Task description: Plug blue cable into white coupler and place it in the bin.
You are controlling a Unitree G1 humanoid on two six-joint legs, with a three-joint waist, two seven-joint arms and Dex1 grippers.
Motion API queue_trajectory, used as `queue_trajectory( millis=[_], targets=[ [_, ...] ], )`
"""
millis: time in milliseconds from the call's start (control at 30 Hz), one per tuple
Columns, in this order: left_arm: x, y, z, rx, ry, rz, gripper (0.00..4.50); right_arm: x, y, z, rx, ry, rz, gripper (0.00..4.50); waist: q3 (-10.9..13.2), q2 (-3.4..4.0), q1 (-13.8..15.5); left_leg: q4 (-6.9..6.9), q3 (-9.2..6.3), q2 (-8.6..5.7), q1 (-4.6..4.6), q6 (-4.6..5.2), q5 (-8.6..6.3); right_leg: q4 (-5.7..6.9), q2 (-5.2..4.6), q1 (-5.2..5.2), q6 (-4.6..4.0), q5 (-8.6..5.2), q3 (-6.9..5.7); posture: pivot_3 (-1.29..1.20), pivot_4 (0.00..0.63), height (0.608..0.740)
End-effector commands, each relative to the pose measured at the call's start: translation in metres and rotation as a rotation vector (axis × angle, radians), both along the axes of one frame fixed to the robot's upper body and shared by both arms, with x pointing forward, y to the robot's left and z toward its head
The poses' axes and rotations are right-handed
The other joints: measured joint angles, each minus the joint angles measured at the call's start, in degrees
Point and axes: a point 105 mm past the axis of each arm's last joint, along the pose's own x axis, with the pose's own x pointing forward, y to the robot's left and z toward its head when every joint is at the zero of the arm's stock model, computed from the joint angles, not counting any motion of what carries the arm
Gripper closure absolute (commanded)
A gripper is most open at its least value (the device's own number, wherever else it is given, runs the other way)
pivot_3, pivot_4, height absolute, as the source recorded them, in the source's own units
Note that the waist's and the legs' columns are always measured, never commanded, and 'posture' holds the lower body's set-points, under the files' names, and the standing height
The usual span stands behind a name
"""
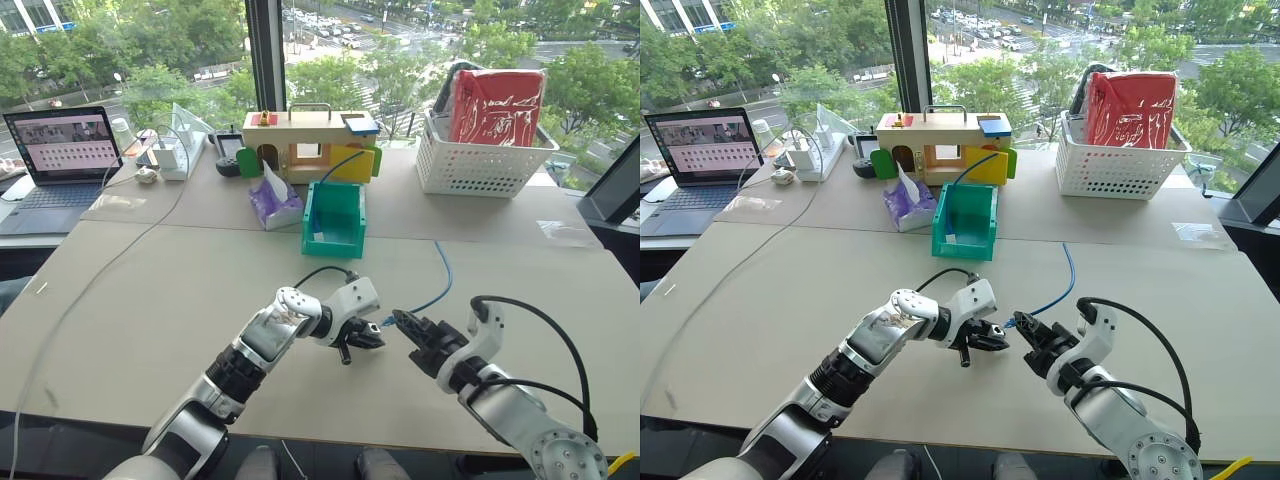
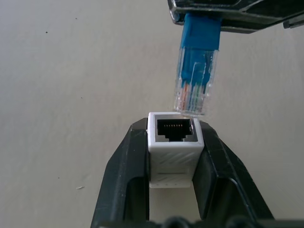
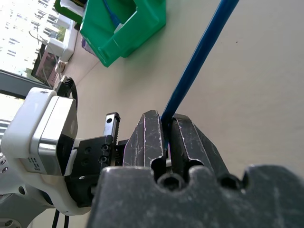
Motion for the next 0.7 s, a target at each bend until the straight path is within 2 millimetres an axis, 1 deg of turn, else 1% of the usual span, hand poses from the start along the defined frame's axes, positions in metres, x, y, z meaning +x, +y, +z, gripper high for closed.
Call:
queue_trajectory(
  millis=[33, 267, 467, 700],
  targets=[
    [-0.004, -0.004, -0.001, -0.005, 0.016, -0.003, 3.80, 0.003, 0.002, 0.003, -0.012, -0.023, 0.011, 4.50, 0.0, 0.00, 0.0, 0.00, 0.00, 0.00, 0.00, 0.00, 0.00, 0.00, 0.00, 0.00, 0.00, 0.00, 0.00, 0.00, 0.150, 0.710],
    [-0.005, -0.003, 0.004, -0.015, 0.025, 0.019, 3.80, 0.006, 0.004, 0.000, -0.022, -0.019, 0.016, 4.50, 0.0, 0.00, 0.0, 0.00, 0.00, 0.00, 0.00, 0.00, 0.00, 0.01, 0.00, -0.01, 0.00, 0.00, 0.00, 0.00, 0.150, 0.710],
    [-0.001, -0.003, 0.011, -0.027, 0.036, 0.052, 3.80, 0.005, 0.006, -0.003, -0.035, -0.007, 0.029, 4.50, 0.0, 0.00, -0.1, 0.00, 0.00, 0.01, 0.00, 0.00, 0.00, 0.01, 0.01, -0.02, 0.00, 0.00, 0.00, 0.00, 0.150, 0.710],
    [-0.001, -0.003, 0.011, -0.020, 0.039, 0.056, 3.80, 0.002, 0.009, -0.007, -0.120, 0.005, 0.083, 4.50, 0.0, 0.00, -0.1, -0.01, 0.00, 0.01, 0.00, 0.00, 0.00, 0.01, 0.01, -0.02, -0.01, 0.00, 0.00, 0.00, 0.150, 0.710]
  ],
)
